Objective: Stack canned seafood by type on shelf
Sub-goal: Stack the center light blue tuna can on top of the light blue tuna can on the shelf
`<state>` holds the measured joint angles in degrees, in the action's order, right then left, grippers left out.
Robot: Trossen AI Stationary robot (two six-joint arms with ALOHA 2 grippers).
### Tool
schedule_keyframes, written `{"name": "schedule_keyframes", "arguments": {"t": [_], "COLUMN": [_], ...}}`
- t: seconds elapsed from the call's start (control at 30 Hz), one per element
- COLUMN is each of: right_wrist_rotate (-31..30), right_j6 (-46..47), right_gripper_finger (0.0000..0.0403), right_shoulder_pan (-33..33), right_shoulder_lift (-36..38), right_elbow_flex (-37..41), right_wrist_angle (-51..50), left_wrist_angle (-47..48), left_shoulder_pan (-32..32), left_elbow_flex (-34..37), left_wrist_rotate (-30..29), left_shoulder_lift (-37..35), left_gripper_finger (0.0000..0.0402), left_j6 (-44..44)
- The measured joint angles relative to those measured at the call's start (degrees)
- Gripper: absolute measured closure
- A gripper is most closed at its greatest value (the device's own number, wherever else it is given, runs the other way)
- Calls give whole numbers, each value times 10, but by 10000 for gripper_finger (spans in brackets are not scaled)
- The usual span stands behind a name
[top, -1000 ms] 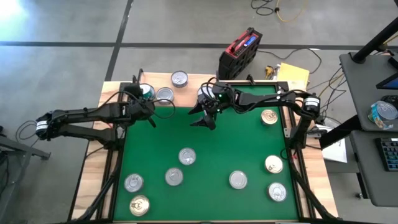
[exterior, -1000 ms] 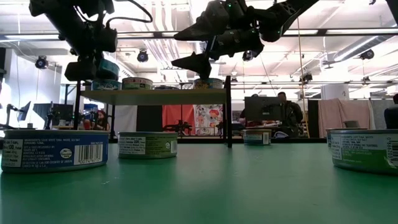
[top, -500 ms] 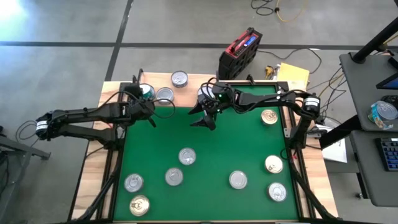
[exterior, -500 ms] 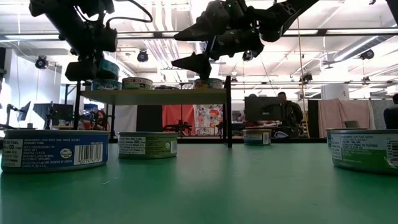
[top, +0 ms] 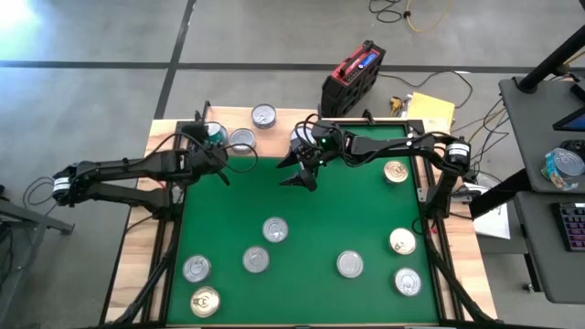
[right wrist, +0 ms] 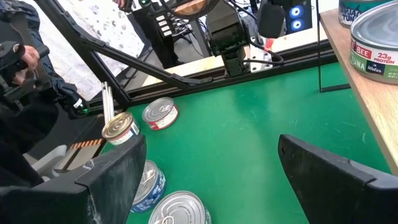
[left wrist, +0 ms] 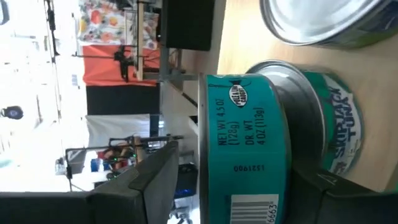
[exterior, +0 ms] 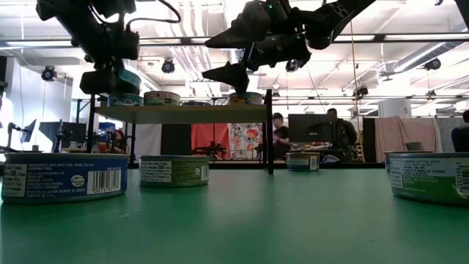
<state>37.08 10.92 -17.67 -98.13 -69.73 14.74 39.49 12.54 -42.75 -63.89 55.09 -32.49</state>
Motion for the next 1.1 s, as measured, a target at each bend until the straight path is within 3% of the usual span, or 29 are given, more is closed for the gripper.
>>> {"name": "schedule_keyframes", "arguments": {"t": [0.83,1.1], "right_wrist_rotate": [0,5], "right_j6": [-4,-5], "right_gripper_finger": [49,49], "right_shoulder_pan": [0,0], "right_shoulder_lift": [0,0], "right_elbow_flex": [0,0], "right_wrist_angle": [-13,-13], "left_wrist_angle": [4,8], "left_shoulder_pan": [41,41], "left_elbow_flex": [-8,-9], "left_wrist_rotate": [104,105], "left_shoulder_lift": [0,0], "left_gripper_finger": [195,167], "left_j6": [34,41]}}
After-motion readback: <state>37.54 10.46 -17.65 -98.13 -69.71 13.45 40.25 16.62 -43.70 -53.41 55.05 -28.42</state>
